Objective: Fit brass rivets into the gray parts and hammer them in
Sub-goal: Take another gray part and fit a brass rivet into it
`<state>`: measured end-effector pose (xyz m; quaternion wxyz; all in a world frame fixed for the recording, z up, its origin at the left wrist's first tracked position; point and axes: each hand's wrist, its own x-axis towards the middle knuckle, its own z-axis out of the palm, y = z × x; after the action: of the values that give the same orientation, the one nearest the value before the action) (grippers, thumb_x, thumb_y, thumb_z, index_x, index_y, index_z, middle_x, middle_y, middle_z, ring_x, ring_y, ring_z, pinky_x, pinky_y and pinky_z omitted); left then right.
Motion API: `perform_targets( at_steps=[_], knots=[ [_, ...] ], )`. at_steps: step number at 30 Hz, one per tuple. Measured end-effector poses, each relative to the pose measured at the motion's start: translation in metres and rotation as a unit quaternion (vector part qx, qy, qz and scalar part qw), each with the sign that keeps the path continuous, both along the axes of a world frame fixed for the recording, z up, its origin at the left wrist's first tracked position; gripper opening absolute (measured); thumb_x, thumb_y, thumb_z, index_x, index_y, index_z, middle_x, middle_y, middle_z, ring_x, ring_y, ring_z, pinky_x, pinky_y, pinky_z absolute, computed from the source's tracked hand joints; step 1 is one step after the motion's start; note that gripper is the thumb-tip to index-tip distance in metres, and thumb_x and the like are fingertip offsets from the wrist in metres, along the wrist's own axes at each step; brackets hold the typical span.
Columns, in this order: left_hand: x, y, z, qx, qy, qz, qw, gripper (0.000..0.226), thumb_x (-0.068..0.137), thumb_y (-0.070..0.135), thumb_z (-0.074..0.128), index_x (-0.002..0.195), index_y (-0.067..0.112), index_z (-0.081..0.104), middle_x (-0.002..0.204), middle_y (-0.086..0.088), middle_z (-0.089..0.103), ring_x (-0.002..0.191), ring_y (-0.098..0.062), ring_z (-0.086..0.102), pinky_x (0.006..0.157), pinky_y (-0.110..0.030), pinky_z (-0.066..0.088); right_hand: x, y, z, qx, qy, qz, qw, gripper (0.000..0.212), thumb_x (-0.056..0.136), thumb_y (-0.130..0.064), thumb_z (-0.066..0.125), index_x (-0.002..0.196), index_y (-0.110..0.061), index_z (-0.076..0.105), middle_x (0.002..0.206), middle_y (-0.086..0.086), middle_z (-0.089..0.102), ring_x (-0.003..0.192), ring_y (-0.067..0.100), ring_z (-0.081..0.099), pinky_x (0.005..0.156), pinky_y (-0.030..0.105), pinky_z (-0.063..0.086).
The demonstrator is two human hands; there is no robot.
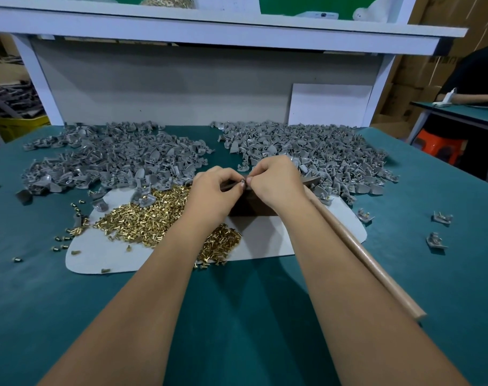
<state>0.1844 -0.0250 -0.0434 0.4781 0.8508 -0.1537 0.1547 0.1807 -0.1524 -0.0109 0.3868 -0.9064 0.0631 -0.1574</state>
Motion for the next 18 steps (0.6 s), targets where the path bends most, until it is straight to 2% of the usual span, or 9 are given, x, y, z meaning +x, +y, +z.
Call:
perform_targets(
  at_steps=[4, 7, 8, 10, 12, 13, 18],
  knots=[
    [-0.001, -0.002, -0.002, -0.009, 0.001, 0.011, 1.0, 0.026, 0.09, 0.018, 0.067, 0.079, 0.04, 0.061, 0.1, -0.002, 0.064, 0.111, -0.031, 0.055, 0.1, -0.05, 0.044, -0.006, 0.002, -0.012, -0.017, -0.052, -0.004, 0.998, 0.024, 0.082, -0.021, 0.065, 0.061, -0.031, 0.057, 0.08, -0.009, 0.066, 0.089, 0.019, 0.06, 0.082, 0.038, 0.051],
    [0.001, -0.001, -0.003, 0.002, 0.002, 0.005, 1.0, 0.017, 0.092, 0.021, 0.066, 0.085, 0.037, 0.064, 0.099, 0.001, 0.062, 0.11, -0.029, 0.054, 0.1, -0.05, 0.043, -0.011, 0.001, -0.02, -0.001, -0.093, 0.025, 0.995, 0.016, 0.086, -0.024, 0.061, 0.072, -0.029, 0.063, 0.086, -0.009, 0.066, 0.092, 0.017, 0.058, 0.086, 0.043, 0.048],
    [0.002, 0.0, -0.003, 0.009, 0.001, 0.004, 1.0, 0.015, 0.092, 0.022, 0.066, 0.087, 0.036, 0.065, 0.099, 0.002, 0.062, 0.11, -0.029, 0.054, 0.1, -0.05, 0.043, -0.012, 0.0, -0.02, 0.025, -0.102, 0.031, 0.994, 0.015, 0.09, -0.027, 0.056, 0.078, -0.025, 0.066, 0.088, -0.006, 0.067, 0.092, 0.018, 0.059, 0.087, 0.044, 0.048],
    [0.003, 0.001, -0.003, 0.013, 0.0, 0.005, 1.0, 0.012, 0.093, 0.022, 0.065, 0.089, 0.034, 0.065, 0.099, 0.003, 0.061, 0.11, -0.028, 0.053, 0.1, -0.049, 0.043, -0.013, 0.001, -0.018, 0.112, -0.1, 0.024, 0.988, 0.031, 0.097, -0.034, 0.044, 0.09, -0.016, 0.067, 0.087, 0.001, 0.066, 0.092, 0.02, 0.059, 0.089, 0.045, 0.047],
    [0.002, 0.001, -0.004, 0.004, 0.0, 0.007, 1.0, 0.011, 0.093, 0.022, 0.065, 0.089, 0.032, 0.066, 0.099, 0.002, 0.061, 0.11, -0.028, 0.053, 0.101, -0.049, 0.042, -0.012, -0.002, -0.015, 0.187, -0.083, 0.019, 0.979, 0.035, 0.1, -0.035, 0.037, 0.09, -0.019, 0.067, 0.079, -0.003, 0.063, 0.088, 0.017, 0.059, 0.089, 0.043, 0.047],
    [0.002, 0.001, -0.004, 0.001, 0.0, 0.008, 1.0, 0.011, 0.093, 0.021, 0.066, 0.089, 0.032, 0.067, 0.099, 0.002, 0.061, 0.111, -0.028, 0.053, 0.101, -0.048, 0.042, -0.012, -0.003, -0.014, 0.194, -0.075, 0.024, 0.978, 0.032, 0.1, -0.033, 0.038, 0.087, -0.023, 0.066, 0.078, -0.006, 0.062, 0.087, 0.015, 0.059, 0.089, 0.043, 0.047],
    [0.002, 0.001, -0.003, 0.003, 0.006, 0.011, 1.0, 0.01, 0.093, 0.021, 0.065, 0.097, 0.025, 0.073, 0.099, 0.001, 0.061, 0.111, -0.027, 0.053, 0.102, -0.048, 0.041, -0.008, -0.003, -0.018, 0.061, -0.061, 0.051, 0.995, 0.017, 0.091, -0.025, 0.055, 0.088, -0.022, 0.071, 0.1, -0.004, 0.066, 0.1, 0.017, 0.057, 0.094, 0.044, 0.044]
  ],
)
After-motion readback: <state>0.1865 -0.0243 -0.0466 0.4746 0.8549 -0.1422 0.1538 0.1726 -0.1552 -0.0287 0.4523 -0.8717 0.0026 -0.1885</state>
